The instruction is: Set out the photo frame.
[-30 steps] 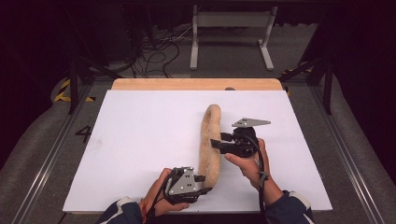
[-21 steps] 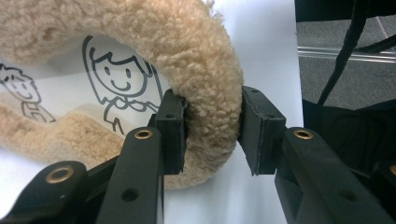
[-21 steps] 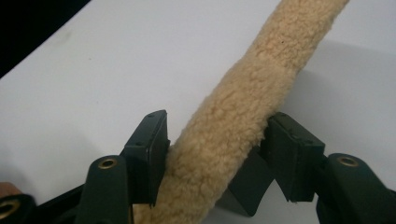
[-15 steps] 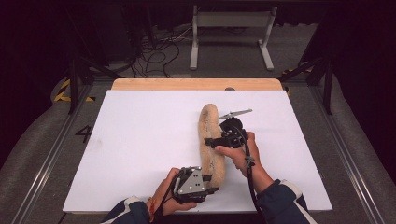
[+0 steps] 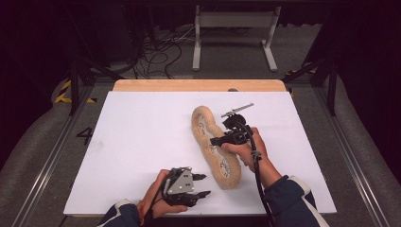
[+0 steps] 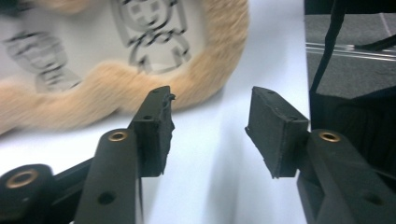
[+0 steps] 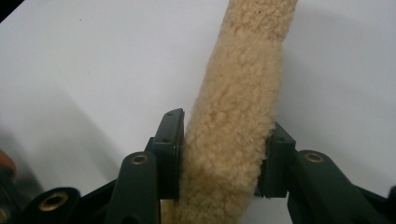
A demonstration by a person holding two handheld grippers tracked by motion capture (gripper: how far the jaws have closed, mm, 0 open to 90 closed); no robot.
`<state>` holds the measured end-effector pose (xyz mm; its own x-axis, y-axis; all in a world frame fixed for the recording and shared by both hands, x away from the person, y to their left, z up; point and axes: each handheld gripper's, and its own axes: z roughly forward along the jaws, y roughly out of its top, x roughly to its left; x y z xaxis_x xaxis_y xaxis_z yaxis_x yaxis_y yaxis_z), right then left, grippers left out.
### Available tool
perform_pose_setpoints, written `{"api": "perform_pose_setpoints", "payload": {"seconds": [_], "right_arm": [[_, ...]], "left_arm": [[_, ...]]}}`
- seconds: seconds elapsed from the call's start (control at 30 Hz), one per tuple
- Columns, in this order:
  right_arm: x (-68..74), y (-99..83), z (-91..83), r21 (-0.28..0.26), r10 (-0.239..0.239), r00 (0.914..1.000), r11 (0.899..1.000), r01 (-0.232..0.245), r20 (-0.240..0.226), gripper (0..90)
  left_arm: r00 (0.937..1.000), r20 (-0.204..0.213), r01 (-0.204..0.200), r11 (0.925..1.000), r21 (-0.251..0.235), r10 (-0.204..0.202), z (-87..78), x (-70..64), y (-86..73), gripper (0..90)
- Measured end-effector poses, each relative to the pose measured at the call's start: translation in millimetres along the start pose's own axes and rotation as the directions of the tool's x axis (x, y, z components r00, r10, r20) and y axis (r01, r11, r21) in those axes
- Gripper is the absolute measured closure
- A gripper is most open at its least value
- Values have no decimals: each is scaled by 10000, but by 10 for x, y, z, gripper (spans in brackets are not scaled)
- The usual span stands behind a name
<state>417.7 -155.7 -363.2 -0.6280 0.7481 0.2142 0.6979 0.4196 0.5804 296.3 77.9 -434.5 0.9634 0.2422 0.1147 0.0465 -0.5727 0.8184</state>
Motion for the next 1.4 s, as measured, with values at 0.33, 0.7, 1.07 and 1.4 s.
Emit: {"api": "perform_pose_setpoints", "payload": {"seconds": [0.33,0.7,1.07,1.4], "right_arm": [[-64,103,23,419,-1128,9925,9925,1147,-470,603],[-87,206,73,690,-2502,9583,9628,2613,-1383,616],[-44,170,20,413,-2990,9516,9523,3023,-706,563],[-75,7,-196,-569,-2666,9631,9628,2643,-376,462]], "left_arm": [[9794,-1572,1400,9874,745,-1270,-643,307,-573,330],[9404,-2430,2380,9708,-294,-2379,-946,447,-739,260],[9429,-2390,2386,9711,-15,-2320,-861,506,-742,224],[9425,-2307,2455,9693,-126,-2417,-742,653,-688,171]]}}
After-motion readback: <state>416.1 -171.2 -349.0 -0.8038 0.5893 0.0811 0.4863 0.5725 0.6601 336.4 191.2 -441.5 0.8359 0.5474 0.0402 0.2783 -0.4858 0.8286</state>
